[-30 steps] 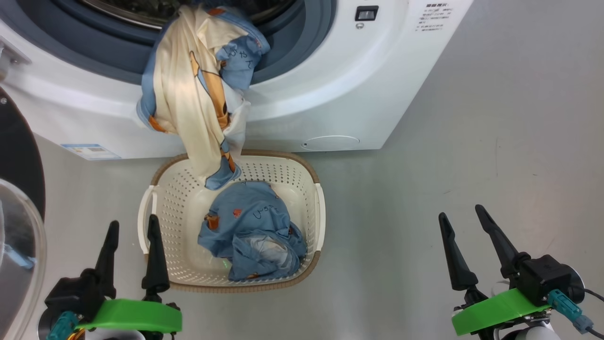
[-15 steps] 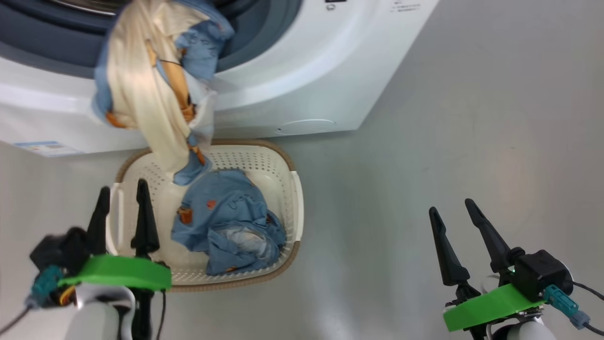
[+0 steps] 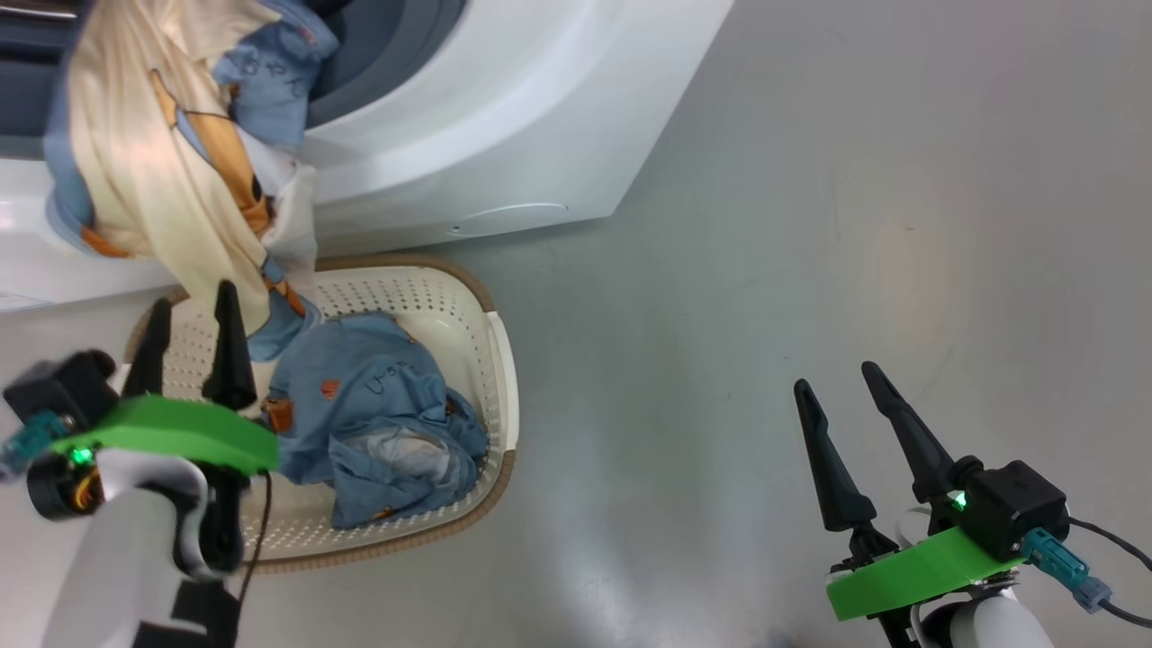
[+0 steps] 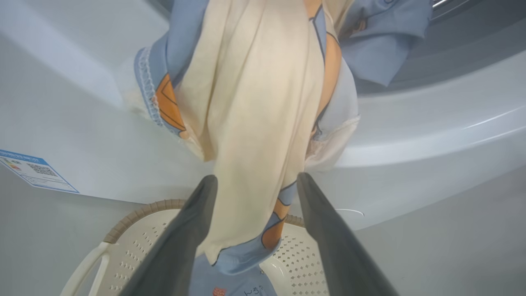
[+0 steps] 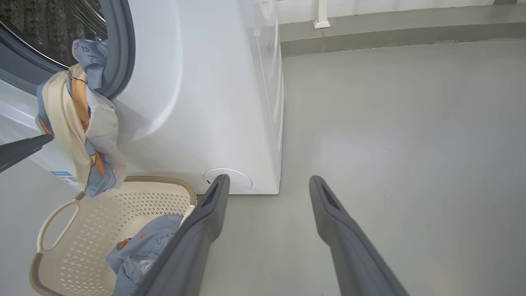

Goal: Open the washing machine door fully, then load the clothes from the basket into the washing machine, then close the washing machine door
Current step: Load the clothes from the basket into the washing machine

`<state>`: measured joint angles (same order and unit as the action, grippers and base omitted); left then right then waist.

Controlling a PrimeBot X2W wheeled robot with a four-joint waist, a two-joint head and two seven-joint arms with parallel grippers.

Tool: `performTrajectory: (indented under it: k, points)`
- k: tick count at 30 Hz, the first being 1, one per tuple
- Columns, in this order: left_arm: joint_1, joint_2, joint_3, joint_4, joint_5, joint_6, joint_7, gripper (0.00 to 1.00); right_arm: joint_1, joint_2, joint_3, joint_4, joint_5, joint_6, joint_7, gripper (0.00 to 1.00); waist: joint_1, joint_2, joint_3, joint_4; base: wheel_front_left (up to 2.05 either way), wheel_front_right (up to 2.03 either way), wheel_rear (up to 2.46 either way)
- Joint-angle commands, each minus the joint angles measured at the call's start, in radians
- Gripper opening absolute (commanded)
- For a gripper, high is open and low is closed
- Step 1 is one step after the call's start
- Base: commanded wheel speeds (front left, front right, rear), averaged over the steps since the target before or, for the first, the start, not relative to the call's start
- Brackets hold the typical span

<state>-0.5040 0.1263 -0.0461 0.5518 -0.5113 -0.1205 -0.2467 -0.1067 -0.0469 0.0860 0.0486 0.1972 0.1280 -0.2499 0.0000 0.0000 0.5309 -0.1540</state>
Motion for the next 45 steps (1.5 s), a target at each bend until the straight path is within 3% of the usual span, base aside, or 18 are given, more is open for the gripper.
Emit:
performTrajectory:
  k: [1, 16, 29, 34, 35, 36, 37, 38, 45]
  points:
    - [-0.036, 0.040, 0.023, 0.013, -0.017, -0.006, -0.009, 1.00, -0.010, -0.003, 0.028, -0.024, 0.021, 0.003, -0.012, 1.00, 0.0000, 0.0000, 0.013, -0.013, 0.00, 0.00, 0.00]
    - [-0.197, 0.118, -0.053, 0.161, -0.111, -0.010, -0.015, 1.00, -0.033, -0.003, 0.060, -0.025, 0.025, 0.003, -0.012, 1.00, 0.0000, 0.0000, 0.055, -0.062, 0.00, 0.00, 0.00]
    - [-0.302, 0.151, -0.103, 0.229, -0.089, -0.010, -0.015, 1.00, -0.038, -0.003, 0.083, -0.028, 0.015, 0.003, -0.012, 1.00, 0.0000, 0.0000, 0.096, -0.101, 0.00, 0.00, 0.00]
    - [-0.343, 0.165, -0.071, 0.241, -0.070, -0.010, -0.015, 1.00, -0.032, -0.003, 0.083, -0.030, 0.010, 0.003, -0.012, 1.00, 0.0000, 0.0000, 0.103, -0.107, 0.00, 0.00, 0.00]
    - [-0.347, 0.165, -0.061, 0.239, -0.065, -0.010, -0.015, 0.83, -0.031, -0.003, 0.081, -0.031, 0.010, 0.003, -0.012, 1.00, 0.0000, 0.0000, 0.103, -0.107, 0.00, 0.00, 0.00]
    - [-0.348, 0.163, -0.049, 0.237, -0.060, -0.010, -0.015, 0.54, -0.029, -0.003, 0.079, -0.031, 0.010, 0.003, -0.012, 1.00, 0.0000, 0.0000, 0.101, -0.106, 0.00, 0.00, 0.00]
    - [-0.347, 0.161, -0.039, 0.236, -0.055, -0.010, -0.015, 0.35, -0.028, -0.003, 0.078, -0.030, 0.010, 0.003, -0.012, 1.00, 0.0000, 0.0000, 0.099, -0.104, 0.00, 0.00, 0.00]
    - [-0.343, 0.158, -0.030, 0.235, -0.049, -0.010, -0.015, 0.00, -0.026, -0.003, 0.076, -0.029, 0.010, 0.003, -0.012, 1.00, 0.0000, 0.0000, 0.096, -0.102, 0.00, 0.00, 0.00]
    - [-0.288, 0.122, 0.009, 0.182, -0.004, -0.010, -0.015, 0.00, -0.025, -0.003, 0.072, -0.024, 0.010, 0.003, -0.012, 1.00, 0.0000, 0.0000, 0.071, -0.073, 0.00, 0.00, 0.00]
